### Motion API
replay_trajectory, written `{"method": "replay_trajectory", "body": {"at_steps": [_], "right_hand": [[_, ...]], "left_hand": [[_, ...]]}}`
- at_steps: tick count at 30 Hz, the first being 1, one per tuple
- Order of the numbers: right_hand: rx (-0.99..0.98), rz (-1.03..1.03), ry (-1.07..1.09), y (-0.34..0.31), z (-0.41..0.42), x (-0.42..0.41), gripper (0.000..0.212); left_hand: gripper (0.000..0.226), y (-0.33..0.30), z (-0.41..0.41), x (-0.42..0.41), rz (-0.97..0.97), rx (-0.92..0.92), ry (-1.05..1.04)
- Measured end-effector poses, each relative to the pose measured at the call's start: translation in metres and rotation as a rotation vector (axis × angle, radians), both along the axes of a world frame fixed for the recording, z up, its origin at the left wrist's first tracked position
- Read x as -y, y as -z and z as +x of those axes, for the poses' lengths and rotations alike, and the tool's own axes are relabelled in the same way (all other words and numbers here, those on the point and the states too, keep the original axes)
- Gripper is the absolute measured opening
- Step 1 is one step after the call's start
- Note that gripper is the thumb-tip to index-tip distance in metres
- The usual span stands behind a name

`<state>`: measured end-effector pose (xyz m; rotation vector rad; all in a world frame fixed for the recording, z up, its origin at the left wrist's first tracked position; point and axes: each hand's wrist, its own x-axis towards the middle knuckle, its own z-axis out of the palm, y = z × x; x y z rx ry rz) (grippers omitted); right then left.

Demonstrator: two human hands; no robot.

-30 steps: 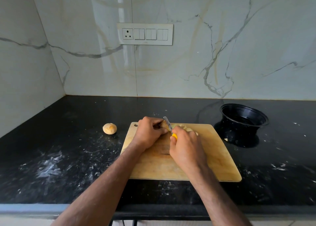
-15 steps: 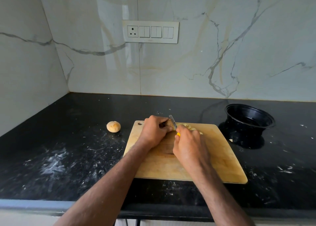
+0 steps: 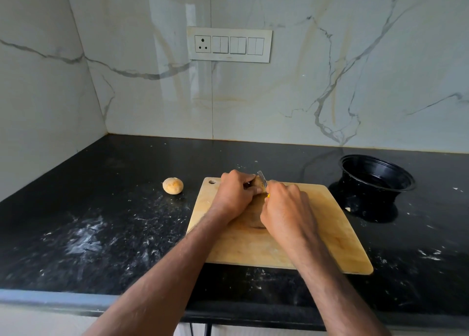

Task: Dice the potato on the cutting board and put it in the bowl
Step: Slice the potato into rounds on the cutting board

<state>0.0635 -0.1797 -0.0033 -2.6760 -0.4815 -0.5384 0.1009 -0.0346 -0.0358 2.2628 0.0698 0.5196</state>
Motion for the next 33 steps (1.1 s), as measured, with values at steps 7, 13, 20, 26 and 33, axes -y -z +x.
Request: {"method": "replay_trajectory", "body": {"at_steps": [7, 13, 20, 26, 33], "right_hand": [[-0.048, 0.02, -0.028, -0.007, 0.005, -0.001, 0.017], [-0.076, 0.011, -0.049, -0.007, 0.011, -0.003, 0.018], [-0.087, 0.028, -0.068, -0.003, 0.02, -0.002, 0.018], [-0.117, 0.0, -0.103, 0.013, 0.029, -0.003, 0.024], [-0.067, 0.021, -0.103, 0.022, 0.029, -0.004, 0.029]], "left_hand": [[0.018, 0.0, 0.001, -0.001, 0.01, -0.024, -0.011], [0.014, 0.001, 0.003, -0.003, 0.001, -0.036, -0.011], [0.016, 0.002, 0.006, -0.003, 0.005, -0.03, -0.034], [0.031, 0.004, 0.004, 0.002, 0.037, -0.007, -0.036], [0.028, 0.008, 0.008, -0.001, 0.03, 0.002, -0.066]]}}
